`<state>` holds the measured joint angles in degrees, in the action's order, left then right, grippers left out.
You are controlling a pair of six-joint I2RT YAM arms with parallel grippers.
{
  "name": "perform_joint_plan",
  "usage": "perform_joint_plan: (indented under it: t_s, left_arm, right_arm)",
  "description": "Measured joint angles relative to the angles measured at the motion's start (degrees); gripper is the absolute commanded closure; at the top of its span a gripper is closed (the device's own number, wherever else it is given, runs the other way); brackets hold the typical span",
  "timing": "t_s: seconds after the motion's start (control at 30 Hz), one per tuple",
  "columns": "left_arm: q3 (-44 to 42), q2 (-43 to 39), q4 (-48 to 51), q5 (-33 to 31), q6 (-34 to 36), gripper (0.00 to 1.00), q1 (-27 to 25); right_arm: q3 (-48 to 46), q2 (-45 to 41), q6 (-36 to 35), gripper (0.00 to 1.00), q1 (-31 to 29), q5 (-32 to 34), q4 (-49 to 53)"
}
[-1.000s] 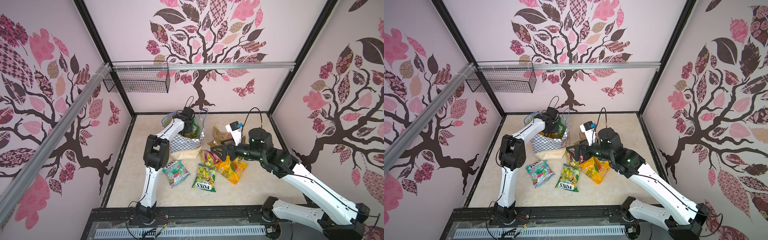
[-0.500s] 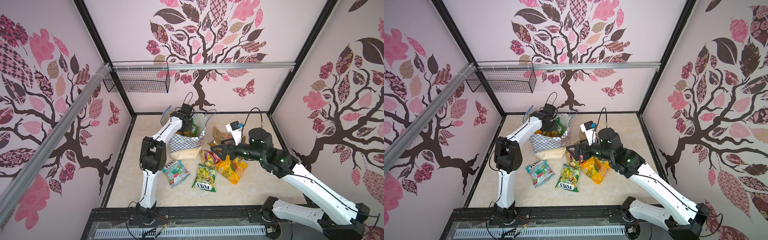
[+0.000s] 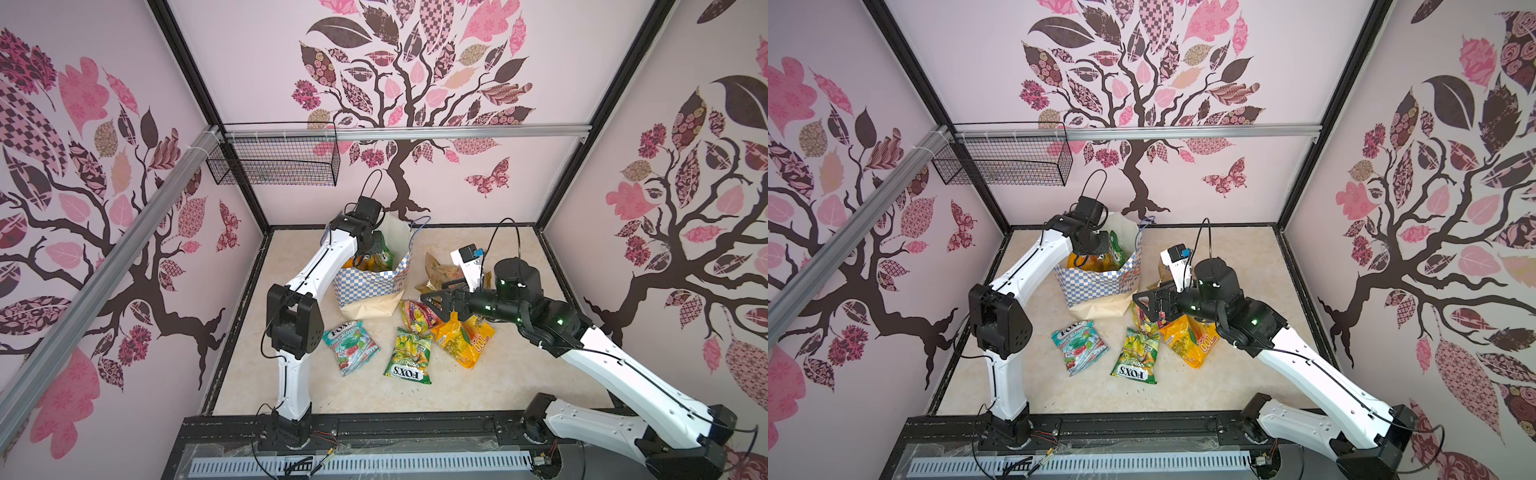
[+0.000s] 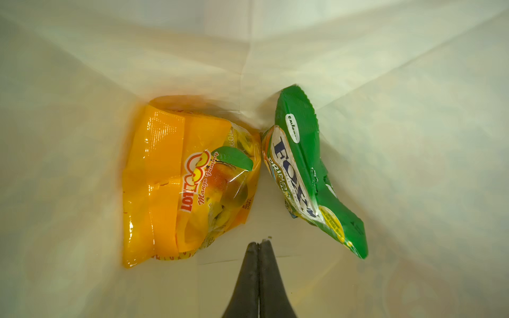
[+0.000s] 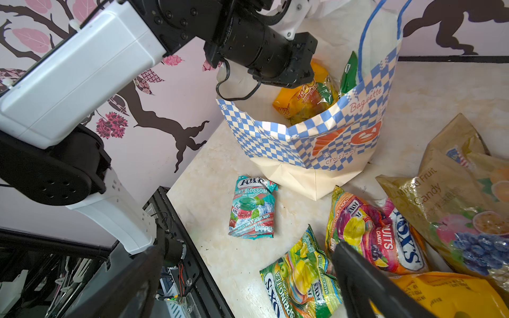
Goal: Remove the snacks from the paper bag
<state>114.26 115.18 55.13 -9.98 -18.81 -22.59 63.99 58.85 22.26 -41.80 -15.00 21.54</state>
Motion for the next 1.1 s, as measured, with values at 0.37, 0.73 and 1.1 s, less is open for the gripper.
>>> perform_joint_plan:
  t_s: [0.37,0.73,1.1]
  left_arm:
    - [3.67,-5.42,0.57,-0.02,0.61,1.0,-0.46]
    - [-4.17,-7.8,-2.29,-0.94,1.51,0.56,-2.29]
    - [-10.03,-2.29,-3.15,-2.99,4.42,0.3,-1.88]
  right_arm:
    - [-0.37,0.0,0.39,0.0,0.0,0.2,-0.72]
    - [-1.38,0.09,0.94,0.0,0.0,0.2,-1.27]
    - [-1.81,0.09,1.16,0.0,0.0,0.17,-1.22]
